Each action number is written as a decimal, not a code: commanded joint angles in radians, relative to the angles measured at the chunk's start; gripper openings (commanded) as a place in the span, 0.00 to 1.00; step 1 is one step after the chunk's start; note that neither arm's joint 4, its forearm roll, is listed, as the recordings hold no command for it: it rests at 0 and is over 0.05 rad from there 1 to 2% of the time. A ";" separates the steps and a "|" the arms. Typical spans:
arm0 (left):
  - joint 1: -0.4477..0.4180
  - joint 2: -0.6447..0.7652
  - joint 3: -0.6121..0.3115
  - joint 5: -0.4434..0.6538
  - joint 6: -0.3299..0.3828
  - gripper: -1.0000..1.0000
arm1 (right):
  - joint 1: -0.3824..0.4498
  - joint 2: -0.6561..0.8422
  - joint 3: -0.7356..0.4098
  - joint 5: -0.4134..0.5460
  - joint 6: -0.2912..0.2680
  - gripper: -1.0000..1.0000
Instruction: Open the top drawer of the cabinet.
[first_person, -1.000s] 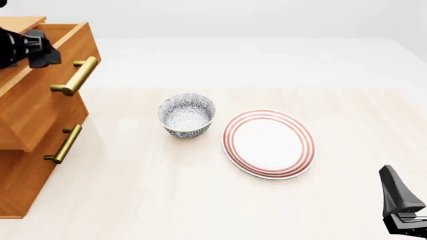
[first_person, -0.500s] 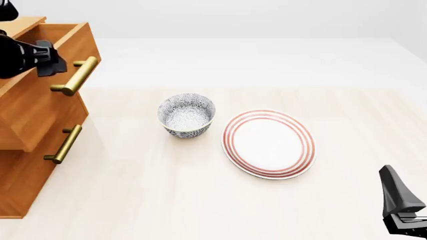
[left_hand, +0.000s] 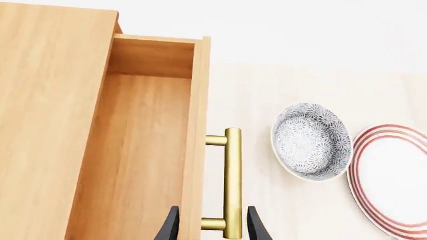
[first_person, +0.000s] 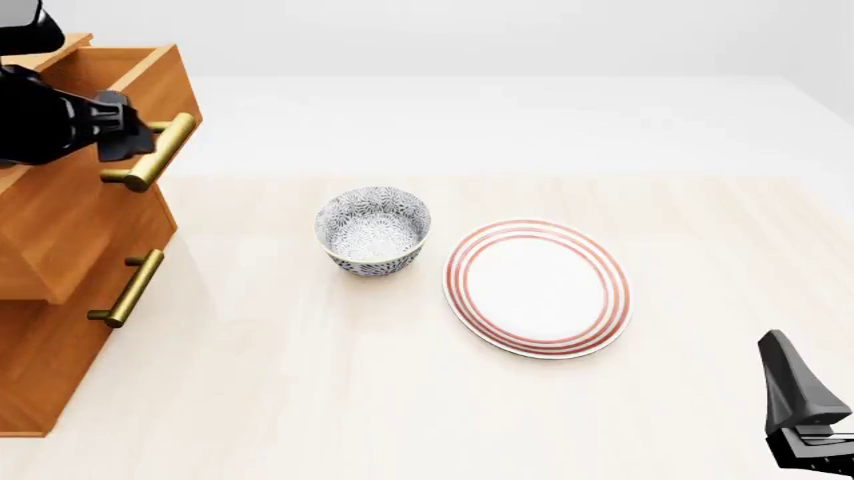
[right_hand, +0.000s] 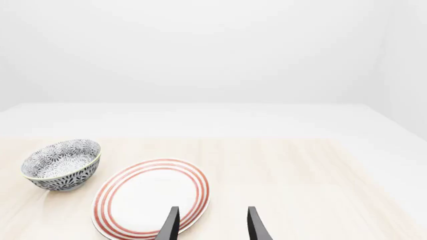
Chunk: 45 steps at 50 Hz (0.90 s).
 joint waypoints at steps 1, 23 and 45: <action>-0.034 -0.003 -0.003 0.013 -0.007 1.00 | 0.000 0.000 0.001 -0.001 0.001 1.00; -0.107 0.024 -0.017 0.022 -0.015 1.00 | 0.000 0.000 0.001 -0.001 0.001 1.00; -0.176 0.018 -0.008 0.020 -0.036 1.00 | 0.000 0.000 0.001 -0.001 0.001 1.00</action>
